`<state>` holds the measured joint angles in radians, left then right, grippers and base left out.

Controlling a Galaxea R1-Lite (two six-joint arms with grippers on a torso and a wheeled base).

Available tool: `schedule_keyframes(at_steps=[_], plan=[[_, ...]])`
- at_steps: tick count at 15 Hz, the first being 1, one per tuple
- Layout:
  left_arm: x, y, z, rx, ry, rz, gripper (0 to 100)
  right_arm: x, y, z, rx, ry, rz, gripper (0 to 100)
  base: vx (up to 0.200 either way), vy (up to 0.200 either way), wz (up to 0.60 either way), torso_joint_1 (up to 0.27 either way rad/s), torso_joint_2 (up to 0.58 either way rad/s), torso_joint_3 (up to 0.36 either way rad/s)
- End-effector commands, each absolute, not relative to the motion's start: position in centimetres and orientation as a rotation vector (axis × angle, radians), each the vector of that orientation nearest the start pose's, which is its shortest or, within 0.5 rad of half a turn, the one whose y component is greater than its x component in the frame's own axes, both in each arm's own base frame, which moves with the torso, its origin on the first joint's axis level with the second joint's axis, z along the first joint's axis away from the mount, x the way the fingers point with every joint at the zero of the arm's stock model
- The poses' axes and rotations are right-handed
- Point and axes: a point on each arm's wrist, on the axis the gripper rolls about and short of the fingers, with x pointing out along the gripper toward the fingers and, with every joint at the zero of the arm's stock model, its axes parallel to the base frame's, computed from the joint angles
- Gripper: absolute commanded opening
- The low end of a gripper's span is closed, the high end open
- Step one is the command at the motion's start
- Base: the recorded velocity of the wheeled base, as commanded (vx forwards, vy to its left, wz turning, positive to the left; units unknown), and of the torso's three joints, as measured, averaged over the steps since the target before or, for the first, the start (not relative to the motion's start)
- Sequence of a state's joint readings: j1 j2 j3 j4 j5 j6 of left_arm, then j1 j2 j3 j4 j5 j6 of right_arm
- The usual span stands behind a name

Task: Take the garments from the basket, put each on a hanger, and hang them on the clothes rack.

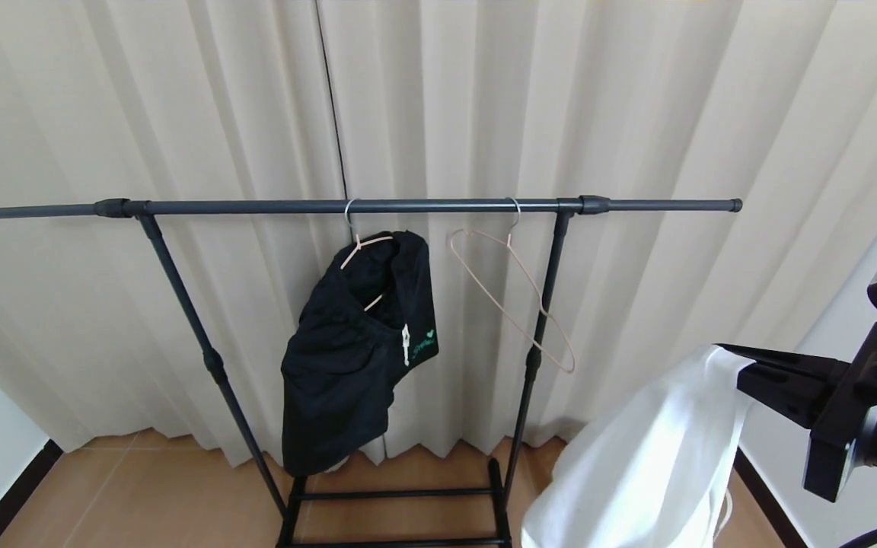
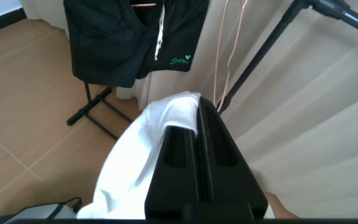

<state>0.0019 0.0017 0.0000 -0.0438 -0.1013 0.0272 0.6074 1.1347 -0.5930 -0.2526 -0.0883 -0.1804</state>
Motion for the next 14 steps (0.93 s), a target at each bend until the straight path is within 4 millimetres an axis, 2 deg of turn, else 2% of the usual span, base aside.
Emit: schedule_keyframes(at_steps=[1,4,5,7,10,12,14], plan=[[-2.3,-0.2,8.0,0.031,-0.043,-0.101,100,13.5,9.1,21.4,-0.282,0.246,0.542,0,0.0,0.0,0.0,0.0,0.0,0.0],[-2.3,-0.4,7.9,0.085,-0.029,-0.175,100,13.9,9.4,21.4,-0.28,0.25,0.543,0,0.0,0.0,0.0,0.0,0.0,0.0],[-1.9,-0.4,7.8,0.108,0.074,-0.183,100,13.8,9.9,21.7,-0.275,0.241,0.569,0,0.0,0.0,0.0,0.0,0.0,0.0],[-1.0,-0.4,10.3,0.117,0.218,-0.219,100,14.1,11.6,22.5,-0.281,0.223,0.634,0,0.0,0.0,0.0,0.0,0.0,0.0],[3.2,-0.8,14.3,0.059,0.398,-0.367,100,17.5,14.4,23.2,-0.243,0.255,0.627,0,0.0,0.0,0.0,0.0,0.0,0.0],[5.7,-1.0,15.8,0.028,0.475,-0.406,100,18.6,15.3,23.7,-0.225,0.251,0.625,0,0.0,0.0,0.0,0.0,0.0,0.0],[9.3,-2.7,17.7,-0.085,0.563,-0.513,100,20.0,16.6,24.0,-0.228,0.247,0.624,0,0.0,0.0,0.0,0.0,0.0,0.0]])
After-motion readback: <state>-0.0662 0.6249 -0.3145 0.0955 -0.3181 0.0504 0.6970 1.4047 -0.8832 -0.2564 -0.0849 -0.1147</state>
